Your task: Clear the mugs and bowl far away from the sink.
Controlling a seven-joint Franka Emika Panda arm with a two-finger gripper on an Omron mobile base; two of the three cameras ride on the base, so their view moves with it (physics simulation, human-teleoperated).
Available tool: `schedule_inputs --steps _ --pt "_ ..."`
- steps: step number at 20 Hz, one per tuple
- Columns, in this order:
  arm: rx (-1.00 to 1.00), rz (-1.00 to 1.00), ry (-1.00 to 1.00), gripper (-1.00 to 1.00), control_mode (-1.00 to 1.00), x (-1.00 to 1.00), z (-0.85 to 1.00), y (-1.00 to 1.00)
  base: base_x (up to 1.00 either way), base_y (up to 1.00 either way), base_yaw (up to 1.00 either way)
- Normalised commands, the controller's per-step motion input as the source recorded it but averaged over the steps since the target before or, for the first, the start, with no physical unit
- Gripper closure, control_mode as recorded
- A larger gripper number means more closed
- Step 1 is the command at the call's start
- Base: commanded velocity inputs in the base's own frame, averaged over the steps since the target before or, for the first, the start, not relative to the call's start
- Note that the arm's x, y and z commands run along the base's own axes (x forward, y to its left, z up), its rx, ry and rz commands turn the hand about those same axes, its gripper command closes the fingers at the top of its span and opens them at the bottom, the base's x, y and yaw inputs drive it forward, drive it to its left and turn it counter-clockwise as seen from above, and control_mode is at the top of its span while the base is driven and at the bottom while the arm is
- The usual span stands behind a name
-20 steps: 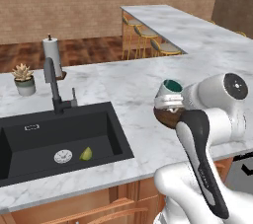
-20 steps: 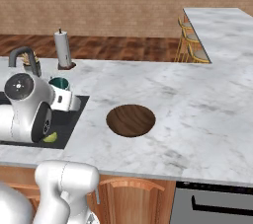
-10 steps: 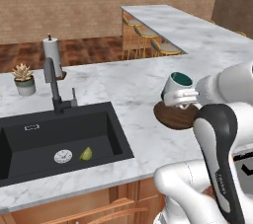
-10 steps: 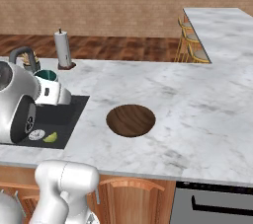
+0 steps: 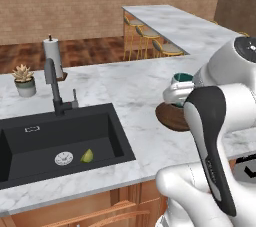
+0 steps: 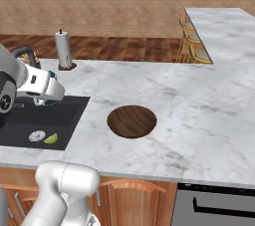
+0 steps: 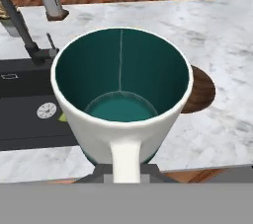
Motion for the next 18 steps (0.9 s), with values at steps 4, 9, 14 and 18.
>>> schedule_inputs --steps 4,9,14,18 --pt "0.0 0.0 0.06 1.0 -1.0 -0.03 -0.33 0.0 0.0 0.0 0.0" --pt "0.0 0.0 0.01 1.0 -1.0 -0.04 -0.12 0.0 0.0 0.0 0.0" --pt "-0.01 0.03 0.0 1.0 -1.0 -0.13 -0.28 0.0 0.0 0.0 0.0" --pt "-0.03 0.07 0.0 1.0 -1.0 -0.09 -0.44 0.0 0.0 0.0 0.0"
